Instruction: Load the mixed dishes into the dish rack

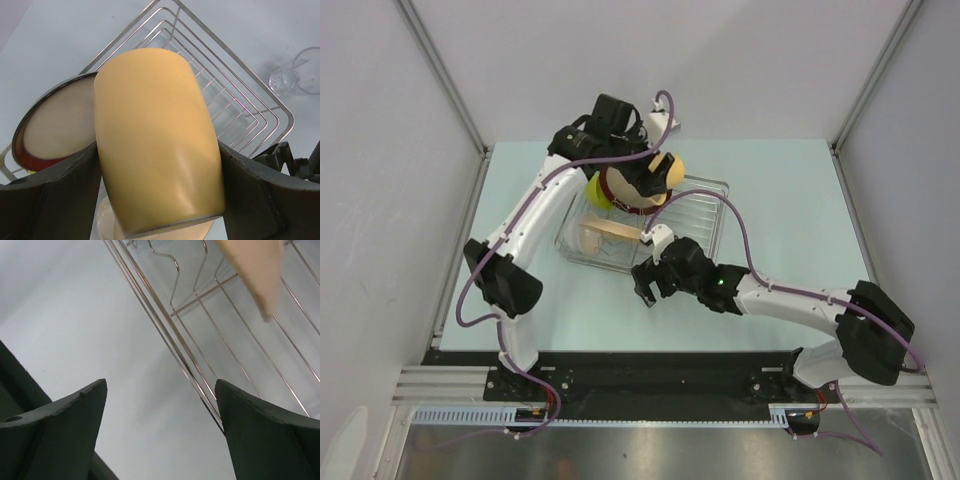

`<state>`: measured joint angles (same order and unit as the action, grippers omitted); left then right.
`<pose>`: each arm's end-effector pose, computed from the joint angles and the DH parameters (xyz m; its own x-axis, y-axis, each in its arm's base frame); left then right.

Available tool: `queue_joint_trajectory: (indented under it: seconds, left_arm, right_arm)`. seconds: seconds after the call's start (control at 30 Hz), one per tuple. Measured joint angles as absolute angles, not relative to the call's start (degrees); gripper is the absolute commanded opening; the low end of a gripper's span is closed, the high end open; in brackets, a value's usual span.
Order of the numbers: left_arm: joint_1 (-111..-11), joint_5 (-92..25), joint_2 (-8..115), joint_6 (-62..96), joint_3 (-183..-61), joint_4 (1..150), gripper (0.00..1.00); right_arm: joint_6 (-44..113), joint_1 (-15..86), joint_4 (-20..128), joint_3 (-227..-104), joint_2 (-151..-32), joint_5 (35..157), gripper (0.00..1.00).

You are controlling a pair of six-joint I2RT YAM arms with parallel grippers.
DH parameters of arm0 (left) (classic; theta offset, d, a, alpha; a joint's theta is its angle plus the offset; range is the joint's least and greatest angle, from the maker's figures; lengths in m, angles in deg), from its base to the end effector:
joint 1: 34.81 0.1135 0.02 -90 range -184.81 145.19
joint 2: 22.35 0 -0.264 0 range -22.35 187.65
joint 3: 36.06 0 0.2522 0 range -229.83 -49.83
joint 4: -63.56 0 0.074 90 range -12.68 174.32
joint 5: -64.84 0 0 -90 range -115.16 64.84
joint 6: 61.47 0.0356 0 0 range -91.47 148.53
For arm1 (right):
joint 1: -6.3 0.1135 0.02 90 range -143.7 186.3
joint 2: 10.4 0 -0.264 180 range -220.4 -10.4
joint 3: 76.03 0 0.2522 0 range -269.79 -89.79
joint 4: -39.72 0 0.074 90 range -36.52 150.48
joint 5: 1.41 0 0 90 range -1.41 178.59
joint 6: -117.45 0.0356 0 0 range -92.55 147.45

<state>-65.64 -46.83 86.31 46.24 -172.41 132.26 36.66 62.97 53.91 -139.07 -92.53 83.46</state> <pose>0.3441 -0.2207 0.4105 -0.3191 0.5197 -0.7925 0.8530 0.5219 -0.0013 0.1750 0.2603 0.2325 -0.4242 -0.3550 -0.8331 -0.7326 0.6752 0.0854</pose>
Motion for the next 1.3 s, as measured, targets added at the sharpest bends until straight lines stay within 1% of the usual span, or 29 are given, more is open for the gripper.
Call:
queue_joint_trajectory:
  seconds: [0.1, 0.2, 0.37, 0.5, 0.67, 0.8, 1.03, 1.3]
  left_arm:
    - [-68.4, -46.2, 87.3, 48.2, -173.2, 133.7, 0.0]
    - [-70.5, -46.3, 89.4, 49.0, -175.0, 134.8, 0.0]
    - [-71.5, -46.0, 94.4, 50.2, -178.2, 135.4, 0.0]
    - [-72.0, -43.6, 97.7, 52.8, -179.4, 136.2, 0.0]
    - [-74.5, -39.9, 101.0, 57.1, -179.7, 137.1, 0.0]
    - [-77.4, -38.2, 103.1, 60.8, -179.7, 137.9, 0.0]
    - [-81.3, -34.4, 107.6, 68.0, -180.3, 138.4, 0.0]
    - [-81.5, -29.0, 114.7, 73.6, -182.7, 138.3, 0.01]
  right_arm:
    - [37.8, 62.7, 56.6, -138.3, -88.9, 84.1, 1.0]
    - [39.3, 61.5, 59.2, -138.1, -81.9, 84.9, 1.0]
    - [40.9, 55.7, 60.5, -139.2, -68.4, 84.9, 1.0]
    - [41.3, 51.8, 62.7, -140.1, -60.8, 81.5, 1.0]
    - [42.6, 49.8, 63.6, -140.3, -51.1, 77.1, 1.0]
    - [44.6, 49.0, 64.4, -141.0, -47.5, 74.3, 1.0]
    - [46.5, 48.8, 67.0, -141.0, -45.6, 70.8, 1.0]
    - [47.5, 48.8, 69.7, -141.0, -43.2, 69.0, 1.0]
